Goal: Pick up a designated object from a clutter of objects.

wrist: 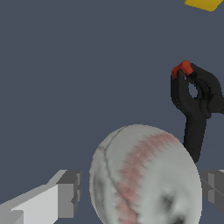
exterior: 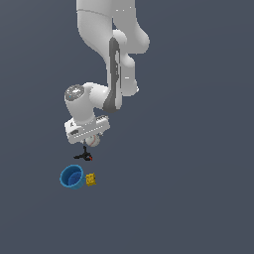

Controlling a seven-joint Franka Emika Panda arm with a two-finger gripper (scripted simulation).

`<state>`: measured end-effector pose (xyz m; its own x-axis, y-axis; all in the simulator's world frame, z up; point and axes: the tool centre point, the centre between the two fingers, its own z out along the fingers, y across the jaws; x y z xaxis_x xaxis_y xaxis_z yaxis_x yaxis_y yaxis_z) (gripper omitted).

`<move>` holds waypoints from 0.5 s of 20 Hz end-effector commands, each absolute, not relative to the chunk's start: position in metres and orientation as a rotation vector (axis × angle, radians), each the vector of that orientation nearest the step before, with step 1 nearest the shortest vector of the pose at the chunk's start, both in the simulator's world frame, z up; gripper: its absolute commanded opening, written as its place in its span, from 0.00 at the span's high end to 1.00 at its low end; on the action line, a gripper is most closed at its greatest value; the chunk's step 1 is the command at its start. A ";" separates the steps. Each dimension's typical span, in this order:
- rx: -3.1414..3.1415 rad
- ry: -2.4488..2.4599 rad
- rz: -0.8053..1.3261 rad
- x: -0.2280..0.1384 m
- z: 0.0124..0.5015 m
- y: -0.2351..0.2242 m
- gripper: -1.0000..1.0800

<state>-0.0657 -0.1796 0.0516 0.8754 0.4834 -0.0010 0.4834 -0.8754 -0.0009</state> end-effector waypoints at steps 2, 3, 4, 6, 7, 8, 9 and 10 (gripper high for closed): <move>-3.042 -0.785 0.000 -0.065 0.048 -0.180 0.04; -3.042 -0.785 0.000 -0.065 0.048 -0.180 1.00; -3.042 -0.785 0.000 -0.065 0.048 -0.180 1.00; -3.042 -0.785 0.000 -0.065 0.048 -0.180 1.00; -3.042 -0.785 0.000 -0.065 0.048 -0.180 1.00; -3.042 -0.785 0.000 -0.065 0.048 -0.180 1.00; -3.042 -0.785 0.000 -0.065 0.048 -0.180 1.00; -3.042 -0.785 0.000 -0.065 0.048 -0.180 1.00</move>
